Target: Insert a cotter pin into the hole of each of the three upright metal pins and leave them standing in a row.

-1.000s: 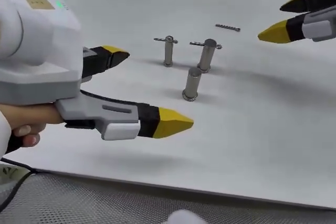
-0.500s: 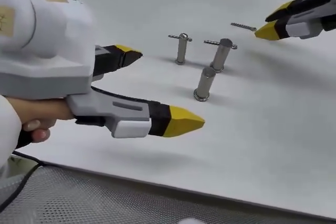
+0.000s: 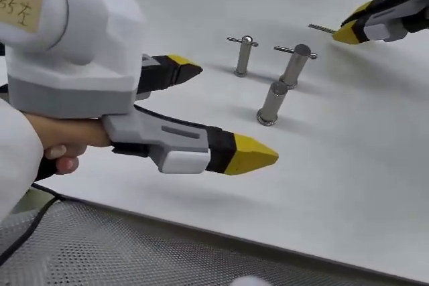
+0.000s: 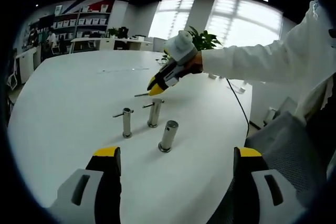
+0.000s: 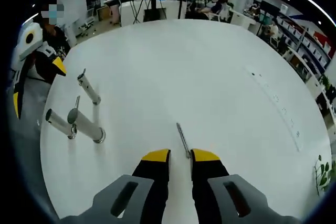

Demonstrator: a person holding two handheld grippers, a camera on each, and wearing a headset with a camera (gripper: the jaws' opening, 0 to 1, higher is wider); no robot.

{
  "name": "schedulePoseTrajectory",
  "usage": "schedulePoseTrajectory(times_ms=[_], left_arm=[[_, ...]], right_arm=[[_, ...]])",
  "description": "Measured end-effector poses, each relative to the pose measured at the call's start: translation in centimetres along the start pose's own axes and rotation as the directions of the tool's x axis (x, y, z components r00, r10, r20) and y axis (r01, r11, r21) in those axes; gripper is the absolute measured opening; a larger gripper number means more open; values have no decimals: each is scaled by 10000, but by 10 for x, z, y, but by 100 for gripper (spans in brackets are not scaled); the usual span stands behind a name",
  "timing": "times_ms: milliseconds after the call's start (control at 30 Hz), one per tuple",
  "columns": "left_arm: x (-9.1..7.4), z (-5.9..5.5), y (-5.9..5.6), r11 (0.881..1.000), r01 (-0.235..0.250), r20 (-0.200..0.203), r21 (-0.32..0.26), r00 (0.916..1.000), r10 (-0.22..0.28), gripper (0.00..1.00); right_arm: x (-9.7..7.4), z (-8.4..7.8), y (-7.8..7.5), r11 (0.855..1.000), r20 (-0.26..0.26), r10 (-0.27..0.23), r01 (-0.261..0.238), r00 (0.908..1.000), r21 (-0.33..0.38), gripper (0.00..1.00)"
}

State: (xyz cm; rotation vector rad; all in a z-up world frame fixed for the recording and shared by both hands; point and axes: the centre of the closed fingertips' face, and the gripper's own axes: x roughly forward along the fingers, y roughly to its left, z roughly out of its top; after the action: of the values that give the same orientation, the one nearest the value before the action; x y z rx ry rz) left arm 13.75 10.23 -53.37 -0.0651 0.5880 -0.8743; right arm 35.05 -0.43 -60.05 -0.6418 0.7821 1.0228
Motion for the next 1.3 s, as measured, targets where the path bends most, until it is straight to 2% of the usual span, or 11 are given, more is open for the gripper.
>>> schedulePoseTrajectory(times_ms=[233,367,567,700,733,900,1133,1300], left_arm=[[-1,3,1,10000,-11,146,20,9999,11,84],[-2,1,0,10000,26,36,88,10000,-26,84],[-2,-1,-1,9999,95,-63,133,9999,-95,84],[-1,-1,-1,9998,92,-75,154,9999,-91,83],[-2,-2,-1,9999,85,-88,121,9999,-84,83],[-4,0,3,9999,-95,-58,133,9999,96,81],[-5,2,3,9999,-85,13,123,10000,85,80],[-4,0,3,9998,-96,-59,149,9999,97,79]], right_arm=[[8,-3,-8,9999,-282,-24,21,9996,-119,8],[10,-1,-7,9999,-252,127,-130,9996,-95,3],[13,1,-4,9975,-410,277,-303,9988,-643,2],[15,-3,0,9933,-730,369,-446,9966,-1064,0],[15,-1,1,9932,-660,386,-456,9971,-1075,0],[17,0,2,9882,-881,450,-573,9951,-1422,0],[17,0,6,9711,-1421,736,-1034,9871,-2150,0],[12,2,16,9539,-2041,948,-1475,9744,-2613,0]])
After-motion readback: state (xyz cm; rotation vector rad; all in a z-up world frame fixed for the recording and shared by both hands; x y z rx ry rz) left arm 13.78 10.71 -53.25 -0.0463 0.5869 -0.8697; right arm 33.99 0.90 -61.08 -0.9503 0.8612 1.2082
